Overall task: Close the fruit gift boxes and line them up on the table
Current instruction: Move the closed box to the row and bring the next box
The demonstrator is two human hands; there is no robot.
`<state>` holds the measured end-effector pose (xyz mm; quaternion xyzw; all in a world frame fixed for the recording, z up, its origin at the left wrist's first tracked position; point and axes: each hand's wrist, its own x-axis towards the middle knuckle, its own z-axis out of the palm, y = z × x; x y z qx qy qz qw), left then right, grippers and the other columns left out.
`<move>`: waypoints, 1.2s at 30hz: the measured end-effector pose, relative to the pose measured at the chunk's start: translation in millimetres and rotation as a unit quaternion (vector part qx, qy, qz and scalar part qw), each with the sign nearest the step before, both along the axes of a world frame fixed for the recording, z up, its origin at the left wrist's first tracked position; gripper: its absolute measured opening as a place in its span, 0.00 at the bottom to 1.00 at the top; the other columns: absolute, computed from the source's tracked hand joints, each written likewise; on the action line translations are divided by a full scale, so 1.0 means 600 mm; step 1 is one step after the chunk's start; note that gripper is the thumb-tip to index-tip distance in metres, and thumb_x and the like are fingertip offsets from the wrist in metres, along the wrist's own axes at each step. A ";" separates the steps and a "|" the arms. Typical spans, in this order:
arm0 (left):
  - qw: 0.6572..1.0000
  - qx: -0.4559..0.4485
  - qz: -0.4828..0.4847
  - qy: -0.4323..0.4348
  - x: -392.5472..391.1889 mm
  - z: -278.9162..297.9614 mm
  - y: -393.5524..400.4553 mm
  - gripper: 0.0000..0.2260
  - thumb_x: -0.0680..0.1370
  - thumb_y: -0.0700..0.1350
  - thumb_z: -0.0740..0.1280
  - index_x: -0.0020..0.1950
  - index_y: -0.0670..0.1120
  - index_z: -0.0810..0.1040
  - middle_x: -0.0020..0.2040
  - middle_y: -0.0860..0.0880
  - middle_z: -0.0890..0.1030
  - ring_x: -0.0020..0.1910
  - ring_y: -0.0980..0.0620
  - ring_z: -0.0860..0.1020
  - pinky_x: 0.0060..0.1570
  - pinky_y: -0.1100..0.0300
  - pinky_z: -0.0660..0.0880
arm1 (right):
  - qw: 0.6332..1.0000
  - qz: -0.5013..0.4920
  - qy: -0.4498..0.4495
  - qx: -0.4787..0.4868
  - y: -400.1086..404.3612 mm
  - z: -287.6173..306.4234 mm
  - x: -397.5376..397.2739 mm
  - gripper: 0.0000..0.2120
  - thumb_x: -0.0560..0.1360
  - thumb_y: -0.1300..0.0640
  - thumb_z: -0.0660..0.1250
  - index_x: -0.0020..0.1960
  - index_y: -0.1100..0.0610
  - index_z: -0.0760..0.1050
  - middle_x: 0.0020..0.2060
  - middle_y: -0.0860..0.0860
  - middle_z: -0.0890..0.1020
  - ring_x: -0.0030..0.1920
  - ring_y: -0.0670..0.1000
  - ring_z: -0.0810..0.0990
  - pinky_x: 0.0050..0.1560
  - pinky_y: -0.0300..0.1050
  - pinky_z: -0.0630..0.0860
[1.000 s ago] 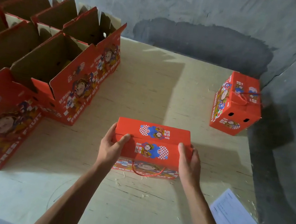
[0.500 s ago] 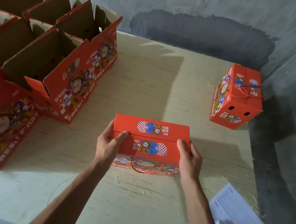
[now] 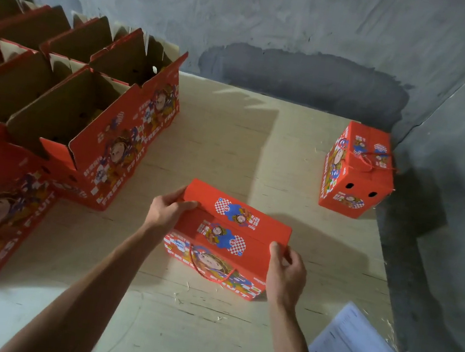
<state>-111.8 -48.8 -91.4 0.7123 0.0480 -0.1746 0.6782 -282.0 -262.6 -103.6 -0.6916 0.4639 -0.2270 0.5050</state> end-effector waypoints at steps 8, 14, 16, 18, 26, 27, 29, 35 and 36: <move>0.978 0.024 0.207 0.014 -0.109 -0.020 -0.026 0.42 0.70 0.52 0.82 0.76 0.43 0.64 0.64 0.46 0.78 0.59 0.49 0.79 0.66 0.52 0.74 | 0.972 0.134 0.150 -0.125 -0.005 0.021 0.008 0.28 0.80 0.37 0.61 0.78 0.42 0.61 0.63 0.56 0.77 0.62 0.60 0.78 0.56 0.50 0.73; 0.989 -0.052 0.141 0.009 -0.155 -0.021 -0.061 0.16 0.80 0.53 0.71 0.65 0.52 0.74 0.56 0.49 0.85 0.54 0.50 0.84 0.53 0.53 0.81 | 0.981 0.123 0.118 -0.095 0.009 0.034 -0.012 0.25 0.75 0.34 0.69 0.56 0.53 0.69 0.47 0.55 0.86 0.49 0.60 0.85 0.46 0.51 0.78; 0.993 -0.043 0.096 0.049 -0.125 -0.016 -0.045 0.16 0.76 0.57 0.74 0.61 0.57 0.78 0.51 0.53 0.87 0.47 0.55 0.86 0.44 0.55 0.82 | 0.973 0.139 0.148 -0.111 0.012 0.043 -0.021 0.26 0.74 0.31 0.68 0.49 0.54 0.69 0.40 0.55 0.86 0.42 0.59 0.85 0.40 0.49 0.78; 0.993 -0.018 0.042 0.105 -0.091 -0.001 -0.031 0.14 0.73 0.59 0.76 0.56 0.59 0.81 0.46 0.56 0.87 0.39 0.60 0.85 0.32 0.62 0.79 | 0.963 0.180 0.172 -0.101 0.013 0.052 -0.030 0.28 0.74 0.29 0.65 0.43 0.55 0.68 0.27 0.53 0.82 0.27 0.56 0.83 0.28 0.47 0.78; 0.992 0.104 -0.009 0.068 -0.058 0.013 -0.023 0.21 0.71 0.62 0.77 0.45 0.44 0.86 0.39 0.46 0.87 0.36 0.51 0.86 0.38 0.54 0.84 | 0.894 0.359 0.263 0.057 0.032 0.033 -0.025 0.47 0.69 0.16 0.47 0.37 0.59 0.79 0.25 0.52 0.81 0.24 0.52 0.81 0.25 0.42 0.76; 0.989 0.123 -0.021 0.076 -0.061 0.012 -0.016 0.22 0.71 0.63 0.77 0.44 0.43 0.86 0.38 0.45 0.87 0.36 0.49 0.86 0.40 0.53 0.84 | 0.901 0.344 0.252 0.078 0.035 0.024 -0.021 0.50 0.68 0.15 0.46 0.41 0.60 0.81 0.28 0.52 0.82 0.28 0.52 0.83 0.28 0.45 0.79; 0.984 0.148 -0.036 0.093 -0.069 0.013 -0.002 0.25 0.72 0.64 0.76 0.42 0.39 0.86 0.36 0.44 0.86 0.35 0.47 0.84 0.38 0.54 0.80 | 0.924 0.299 0.211 0.109 0.038 0.009 -0.011 0.51 0.68 0.15 0.47 0.48 0.61 0.83 0.36 0.52 0.86 0.37 0.52 0.85 0.42 0.51 0.82; 0.980 0.189 -0.052 0.031 -0.104 0.045 0.026 0.19 0.77 0.52 0.74 0.35 0.38 0.81 0.27 0.50 0.79 0.25 0.56 0.74 0.29 0.62 0.71 | 0.901 0.195 0.026 0.386 0.019 0.008 0.010 0.22 0.68 0.41 0.79 0.54 0.55 0.87 0.51 0.55 0.88 0.56 0.57 0.86 0.57 0.51 0.80; 0.982 0.178 -0.056 0.018 -0.108 0.060 0.023 0.20 0.78 0.52 0.73 0.36 0.37 0.81 0.27 0.49 0.79 0.26 0.55 0.74 0.29 0.62 0.71 | 0.906 0.188 0.012 0.380 0.017 0.017 0.013 0.20 0.68 0.45 0.79 0.54 0.58 0.86 0.51 0.57 0.87 0.55 0.57 0.86 0.55 0.50 0.80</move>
